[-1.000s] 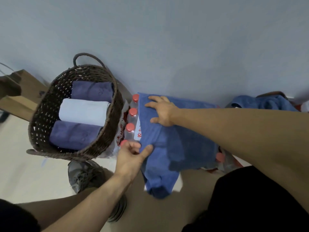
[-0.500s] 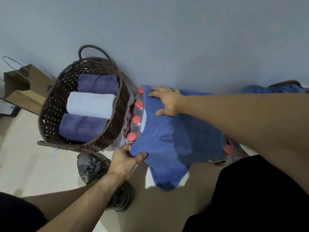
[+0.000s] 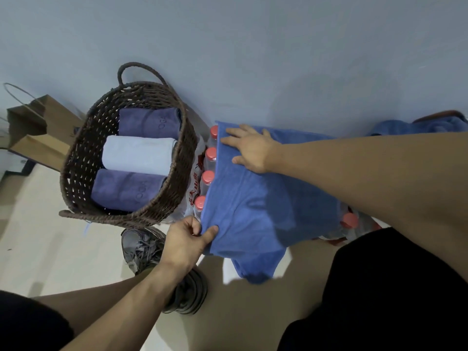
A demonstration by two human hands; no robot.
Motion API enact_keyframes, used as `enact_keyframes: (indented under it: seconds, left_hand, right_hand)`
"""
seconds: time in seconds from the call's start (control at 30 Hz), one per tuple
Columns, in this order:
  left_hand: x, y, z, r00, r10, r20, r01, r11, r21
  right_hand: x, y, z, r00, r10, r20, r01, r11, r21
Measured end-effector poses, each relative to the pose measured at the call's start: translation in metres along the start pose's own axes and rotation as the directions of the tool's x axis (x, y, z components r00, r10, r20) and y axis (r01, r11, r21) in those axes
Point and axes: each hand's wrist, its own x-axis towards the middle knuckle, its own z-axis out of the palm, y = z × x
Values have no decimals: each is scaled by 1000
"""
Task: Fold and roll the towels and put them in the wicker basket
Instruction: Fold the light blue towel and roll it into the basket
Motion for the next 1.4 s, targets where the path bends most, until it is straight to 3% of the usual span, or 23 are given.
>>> enact_keyframes:
  seconds: [0.17,0.23,0.33,0.43,0.5,0.6,0.67,0.77,0.87,1.1,1.3,1.33,1.4]
  left_hand:
    - [0,-7,-4,981,-154,-115,176,961,214]
    - [-4,-3,-1,971,-125,-203,185,931,314]
    - [-10,23,15,965,175,-195,-101,934,342]
    - [-1,58,33,876,471,-100,-404,832,381]
    - [17,78,45,822,569,1,-515,743,427]
    - [50,98,62,796,580,171,-590,682,432]
    - [74,101,70,776,583,241,-610,598,520]
    - [101,89,71,790,539,292,-555,426,715]
    - [106,78,71,772,560,301,-534,313,785]
    - [114,81,70,775,565,282,-526,331,783]
    - [98,101,78,803,551,226,-506,432,747]
    - [91,104,81,776,590,223,-537,432,725]
    - [70,106,94,649,699,300,-681,359,638]
  right_hand:
    - [3,4,-1,998,34,57,-33,999,-11]
    - [3,6,-4,999,16,50,-17,1000,24]
    - [-1,8,-12,997,-36,-61,47,983,177]
    - [-17,12,-24,976,32,-213,30,959,282]
    - [-37,19,-27,935,115,-337,-1,947,320]
    - [-84,32,-16,867,208,-452,-37,933,359]
    - [-116,44,1,870,217,-443,-88,952,292]
    - [-145,62,32,893,351,-281,-297,930,217]
    - [-143,71,54,824,540,-171,-502,836,225]
    - [-132,70,83,691,611,-386,-623,775,111]
    - [-135,87,64,741,585,-329,-593,800,89]
    - [-137,83,59,747,554,-366,-559,822,104]
    - [-148,68,52,738,499,-455,-467,864,190]
